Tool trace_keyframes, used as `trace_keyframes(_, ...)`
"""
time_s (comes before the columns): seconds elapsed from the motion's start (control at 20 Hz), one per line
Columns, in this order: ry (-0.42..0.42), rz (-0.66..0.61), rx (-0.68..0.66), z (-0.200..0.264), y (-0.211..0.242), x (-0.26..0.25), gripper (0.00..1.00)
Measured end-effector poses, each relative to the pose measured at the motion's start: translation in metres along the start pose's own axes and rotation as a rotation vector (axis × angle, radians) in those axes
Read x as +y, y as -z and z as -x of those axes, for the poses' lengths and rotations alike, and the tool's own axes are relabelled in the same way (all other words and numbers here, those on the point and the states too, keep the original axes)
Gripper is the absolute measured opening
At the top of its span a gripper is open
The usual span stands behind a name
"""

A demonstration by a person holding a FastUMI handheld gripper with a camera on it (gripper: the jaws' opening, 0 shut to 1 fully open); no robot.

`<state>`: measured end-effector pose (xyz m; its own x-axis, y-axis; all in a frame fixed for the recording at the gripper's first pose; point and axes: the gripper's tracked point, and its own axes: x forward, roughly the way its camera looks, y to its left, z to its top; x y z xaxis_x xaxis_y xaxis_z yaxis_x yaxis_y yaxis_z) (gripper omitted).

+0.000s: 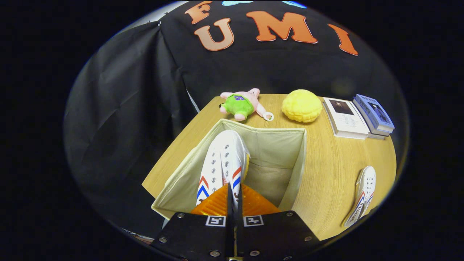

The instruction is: Open the storage box then place both shoes into the box .Put the left shoe in first, then the right shoe, with the right side of both shoes facing outward in a uniform manner.

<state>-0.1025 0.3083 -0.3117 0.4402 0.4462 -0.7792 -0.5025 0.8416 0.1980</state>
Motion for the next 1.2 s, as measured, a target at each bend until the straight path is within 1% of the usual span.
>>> trace_keyframes(0.05, -0.006, -0.008, -0.011, -0.001, -0.001, 0.003, 0.07)
trace_keyframes(0.1, -0.002, -0.005, -0.023, -0.002, -0.009, 0.006, 0.23)
trace_keyframes(0.15, 0.011, 0.008, -0.037, 0.003, -0.010, 0.005, 0.36)
trace_keyframes(0.2, 0.023, 0.022, -0.046, 0.003, -0.013, 0.001, 0.64)
trace_keyframes(0.3, 0.038, 0.025, -0.066, 0.010, -0.018, -0.004, 0.98)
trace_keyframes(0.5, 0.072, -0.007, -0.131, 0.031, -0.034, -0.026, 0.99)
trace_keyframes(0.8, 0.178, -0.047, -0.234, 0.076, -0.053, -0.088, 0.99)
trace_keyframes(1.2, 0.330, -0.136, -0.286, 0.128, -0.039, -0.186, 0.99)
